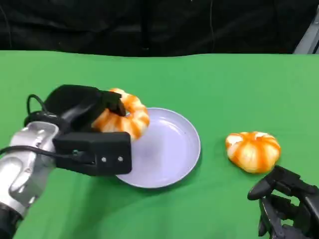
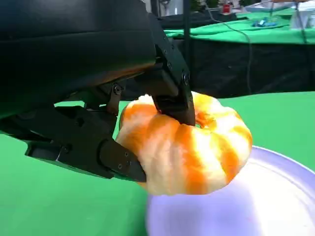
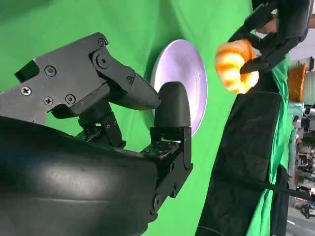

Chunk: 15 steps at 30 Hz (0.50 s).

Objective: Grasp the bread from the table and place it into the plate.

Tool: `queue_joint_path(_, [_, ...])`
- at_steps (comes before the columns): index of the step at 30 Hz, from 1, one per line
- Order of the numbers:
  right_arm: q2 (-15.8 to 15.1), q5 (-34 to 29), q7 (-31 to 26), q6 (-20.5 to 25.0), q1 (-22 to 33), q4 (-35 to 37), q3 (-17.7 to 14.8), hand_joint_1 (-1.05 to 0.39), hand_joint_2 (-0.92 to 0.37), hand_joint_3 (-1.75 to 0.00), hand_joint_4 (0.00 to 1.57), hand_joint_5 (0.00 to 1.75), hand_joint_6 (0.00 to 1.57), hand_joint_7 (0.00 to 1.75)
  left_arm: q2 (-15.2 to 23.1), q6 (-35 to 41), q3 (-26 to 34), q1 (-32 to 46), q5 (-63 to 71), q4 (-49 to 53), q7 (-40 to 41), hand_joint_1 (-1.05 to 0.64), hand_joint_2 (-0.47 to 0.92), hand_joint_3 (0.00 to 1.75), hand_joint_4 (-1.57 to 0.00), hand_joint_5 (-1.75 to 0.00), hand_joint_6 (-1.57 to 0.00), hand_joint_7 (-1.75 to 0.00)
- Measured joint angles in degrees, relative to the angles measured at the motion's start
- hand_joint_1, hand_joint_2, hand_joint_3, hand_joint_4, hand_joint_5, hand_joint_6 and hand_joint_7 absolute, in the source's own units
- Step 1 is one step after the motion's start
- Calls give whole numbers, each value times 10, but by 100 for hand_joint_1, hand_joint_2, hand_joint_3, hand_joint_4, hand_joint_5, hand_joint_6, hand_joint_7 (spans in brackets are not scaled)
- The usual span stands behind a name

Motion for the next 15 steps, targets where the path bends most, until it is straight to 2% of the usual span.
queue_joint_path(1, [0,0,0,0,0,0,0,-9,-70,-99,74,175,63,162,-3,0,-3,3,1,-2,0,-6,92,9,-64,-175,-72,-124])
queue_joint_path(3, [0,0,0,0,0,0,0,-10,-70,-99,74,175,62,162,-8,0,-9,10,4,-4,0,-8,92,6,-70,-167,-89,-84])
queue_joint_path(4, [0,0,0,0,1,0,0,-10,-70,-99,74,175,62,162,-12,0,-14,12,7,-5,0,-8,92,6,-71,-166,-92,-77])
queue_joint_path(5, [0,0,0,0,1,0,0,-10,-70,-98,74,175,62,162,-16,1,-17,14,8,-7,-1,-8,92,9,-69,-170,-87,-92])
queue_joint_path(6, [0,0,0,0,1,0,0,-9,-70,-98,74,175,62,162,-18,1,-20,15,11,-10,-1,-8,92,11,-69,-173,-77,-116])
queue_joint_path(7, [0,0,0,0,1,0,0,-9,-70,-98,74,175,62,162,-21,2,-22,15,13,-11,-2,-8,92,12,-68,-174,-73,-124])
queue_joint_path(10, [0,0,0,0,3,-1,0,-9,-70,-98,74,175,62,162,-26,5,-24,15,14,-15,-5,-9,92,13,-68,-175,-69,-133])
queue_joint_path(12, [0,0,0,0,3,-1,0,-9,-70,-98,74,175,62,162,-27,6,-27,15,18,-17,-7,-10,92,11,-65,-175,-55,-157])
queue_joint_path(15, [0,0,0,-2,4,0,0,-9,-70,-98,74,175,62,162,-36,5,-38,15,28,-17,-7,-9,92,15,-65,-175,-49,-170])
